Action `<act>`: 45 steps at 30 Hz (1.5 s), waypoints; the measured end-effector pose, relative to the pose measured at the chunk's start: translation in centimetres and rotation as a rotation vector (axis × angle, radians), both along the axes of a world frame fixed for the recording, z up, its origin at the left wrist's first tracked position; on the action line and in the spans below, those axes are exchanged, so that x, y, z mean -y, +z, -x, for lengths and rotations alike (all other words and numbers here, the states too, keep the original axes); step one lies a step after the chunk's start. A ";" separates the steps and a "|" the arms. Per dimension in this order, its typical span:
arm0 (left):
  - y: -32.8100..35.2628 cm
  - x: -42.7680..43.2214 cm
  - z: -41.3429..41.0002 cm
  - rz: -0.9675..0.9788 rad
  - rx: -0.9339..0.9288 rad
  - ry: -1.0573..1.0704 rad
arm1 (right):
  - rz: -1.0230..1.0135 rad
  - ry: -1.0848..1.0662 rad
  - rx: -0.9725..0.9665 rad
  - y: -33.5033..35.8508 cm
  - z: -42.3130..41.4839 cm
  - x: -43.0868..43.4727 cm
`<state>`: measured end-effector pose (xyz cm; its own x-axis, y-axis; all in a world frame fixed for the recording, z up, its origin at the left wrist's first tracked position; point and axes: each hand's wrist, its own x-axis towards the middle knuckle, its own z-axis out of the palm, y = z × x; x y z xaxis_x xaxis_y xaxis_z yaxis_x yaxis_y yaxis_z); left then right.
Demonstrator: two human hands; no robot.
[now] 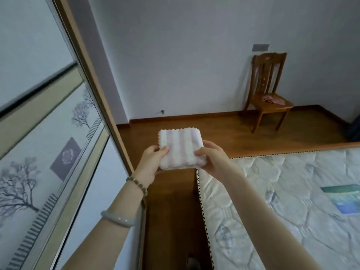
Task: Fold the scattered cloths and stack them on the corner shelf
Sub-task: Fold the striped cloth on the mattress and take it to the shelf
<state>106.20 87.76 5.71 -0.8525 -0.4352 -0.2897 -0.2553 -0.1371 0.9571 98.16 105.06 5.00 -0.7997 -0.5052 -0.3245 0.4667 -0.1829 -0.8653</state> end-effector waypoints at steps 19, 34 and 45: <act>-1.1 14.9 26.3 -0.023 -0.011 0.363 | -0.032 0.286 -0.072 0.4 30.5 18.2; -4.6 32.1 39.2 0.257 0.111 0.703 | -0.126 0.593 -0.041 -4.1 47.3 41.7; -6.6 43.7 46.0 0.119 0.248 0.937 | -0.191 0.908 0.027 -5.8 55.4 57.3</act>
<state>60.23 44.11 -0.88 -0.0673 -0.9436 -0.3243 -0.2884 -0.2928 0.9117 42.78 47.75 -0.76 -0.1146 -0.8699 -0.4798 0.3818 0.4073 -0.8297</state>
